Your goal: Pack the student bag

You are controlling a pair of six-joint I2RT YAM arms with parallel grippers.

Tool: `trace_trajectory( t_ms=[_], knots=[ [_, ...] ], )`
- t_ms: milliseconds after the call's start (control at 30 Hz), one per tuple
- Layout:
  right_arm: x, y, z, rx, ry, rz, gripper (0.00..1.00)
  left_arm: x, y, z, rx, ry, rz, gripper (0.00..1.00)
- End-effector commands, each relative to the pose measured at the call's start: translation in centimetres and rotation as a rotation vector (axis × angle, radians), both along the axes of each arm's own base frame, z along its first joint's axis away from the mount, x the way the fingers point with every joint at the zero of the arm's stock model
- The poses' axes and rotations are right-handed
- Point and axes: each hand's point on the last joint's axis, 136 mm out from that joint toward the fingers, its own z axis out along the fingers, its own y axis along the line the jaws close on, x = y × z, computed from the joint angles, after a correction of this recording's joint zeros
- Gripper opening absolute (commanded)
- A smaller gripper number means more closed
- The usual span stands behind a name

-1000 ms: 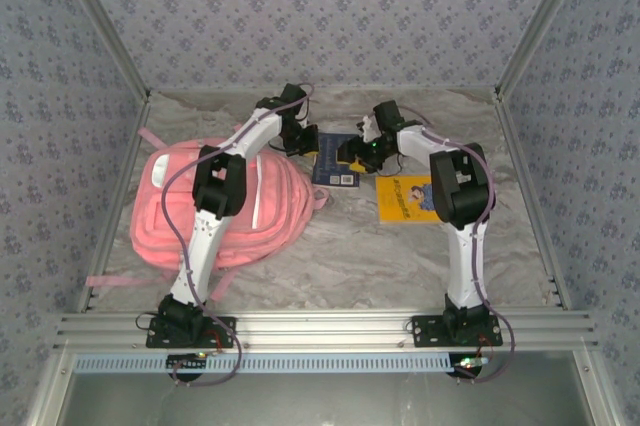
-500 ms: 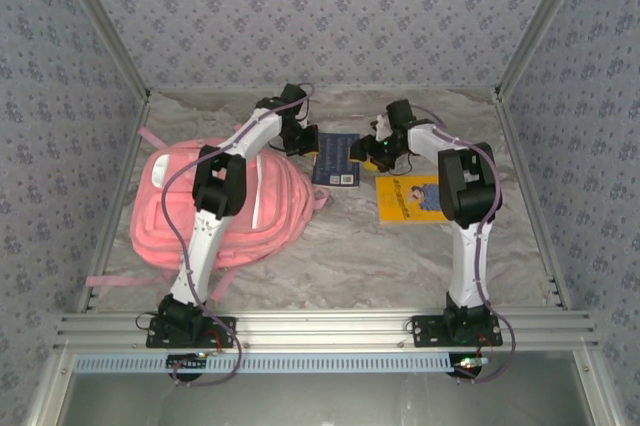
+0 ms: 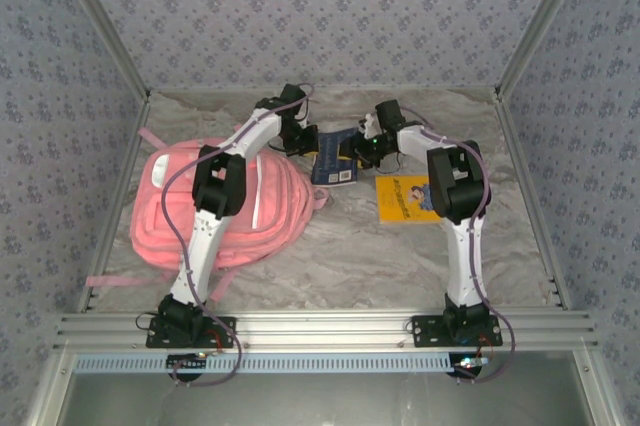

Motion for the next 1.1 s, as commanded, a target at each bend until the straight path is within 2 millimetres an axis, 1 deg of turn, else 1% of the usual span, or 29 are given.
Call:
trace_trajectory(
  t_ms=[0, 67, 100, 133, 167, 200, 233, 267, 367, 400, 433, 500, 600, 633, 667, 700, 733, 833, 867, 933, 1000, 1067],
  knots=[
    [-0.1, 1.3, 0.0, 0.064, 0.040, -0.025, 0.26, -2.7, 0.0, -3.1, 0.027, 0.111, -0.004, 0.00],
    [0.4, 0.7, 0.4, 0.070, 0.018, -0.056, 0.16, -2.1, -0.2, -1.1, -0.018, 0.077, 0.023, 0.00],
    [0.6, 0.3, 0.9, 0.067, 0.003, -0.076, 0.13, -1.8, -0.2, 0.1, -0.033, 0.061, 0.037, 0.00],
    [0.8, -0.5, 1.3, 0.051, -0.024, -0.096, 0.09, -1.5, -0.1, 1.4, -0.046, 0.044, 0.051, 0.02],
    [1.0, -1.2, 2.0, 0.037, -0.054, -0.115, 0.05, -1.2, 0.0, 2.8, -0.063, 0.024, 0.062, 0.10],
    [1.1, -1.8, 2.6, 0.033, -0.077, -0.132, 0.03, -1.0, 0.1, 4.2, -0.073, 0.001, 0.071, 0.18],
    [1.3, -2.4, 3.8, 0.032, -0.108, -0.146, 0.02, -0.7, 0.3, 5.7, -0.081, -0.022, 0.082, 0.27],
    [1.3, -2.9, 4.7, 0.024, -0.135, -0.158, 0.01, -0.6, 0.7, 7.3, -0.089, -0.043, 0.094, 0.33],
    [1.3, -3.9, 7.5, -0.035, -0.232, -0.166, 0.00, -0.6, 1.6, 11.7, -0.103, -0.117, 0.119, 0.42],
    [0.9, -3.9, 8.2, -0.054, -0.249, -0.153, 0.00, -0.8, 1.9, 13.0, -0.104, -0.144, 0.122, 0.44],
    [0.6, -3.8, 9.3, -0.074, -0.293, -0.143, 0.00, -1.1, 2.2, 14.4, -0.105, -0.171, 0.121, 0.45],
    [0.0, -3.6, 11.0, -0.090, -0.345, -0.145, 0.00, -1.8, 2.8, 16.5, -0.110, -0.214, 0.122, 0.48],
    [-1.6, -2.8, 14.1, -0.053, -0.411, -0.113, 0.00, -3.6, 3.4, 19.4, -0.138, -0.265, 0.107, 0.50],
    [-2.2, -2.6, 15.5, -0.021, -0.455, -0.097, 0.00, -4.5, 3.5, 19.8, -0.154, -0.269, 0.096, 0.51],
    [-3.0, -2.0, 17.2, 0.027, -0.493, -0.076, 0.00, -5.3, 3.6, 20.7, -0.180, -0.282, 0.084, 0.53],
    [-3.8, -1.5, 18.4, 0.062, -0.517, -0.058, 0.00, -6.2, 3.6, 21.5, -0.207, -0.294, 0.070, 0.56],
    [-4.7, -1.1, 19.7, 0.095, -0.546, -0.036, 0.00, -7.1, 3.3, 22.8, -0.258, -0.321, 0.040, 0.59],
    [-7.7, 0.2, 24.0, 0.237, -0.631, 0.026, 0.00, -10.9, 2.2, 26.3, -0.427, -0.384, -0.087, 0.67],
    [-9.1, 0.5, 24.4, 0.275, -0.644, 0.053, 0.00, -12.3, 2.2, 27.1, -0.460, -0.396, -0.119, 0.69],
    [-11.4, 1.1, 26.6, 0.365, -0.671, 0.090, 0.00, -14.5, 2.7, 27.9, -0.478, -0.418, -0.159, 0.71],
    [-13.6, 1.6, 28.3, 0.431, -0.704, 0.133, 0.00, -16.6, 3.3, 28.6, -0.495, -0.435, -0.181, 0.72],
    [-16.3, 2.4, 30.0, 0.505, -0.737, 0.196, 0.00, -18.8, 3.6, 29.7, -0.541, -0.465, -0.218, 0.73]
  ],
)
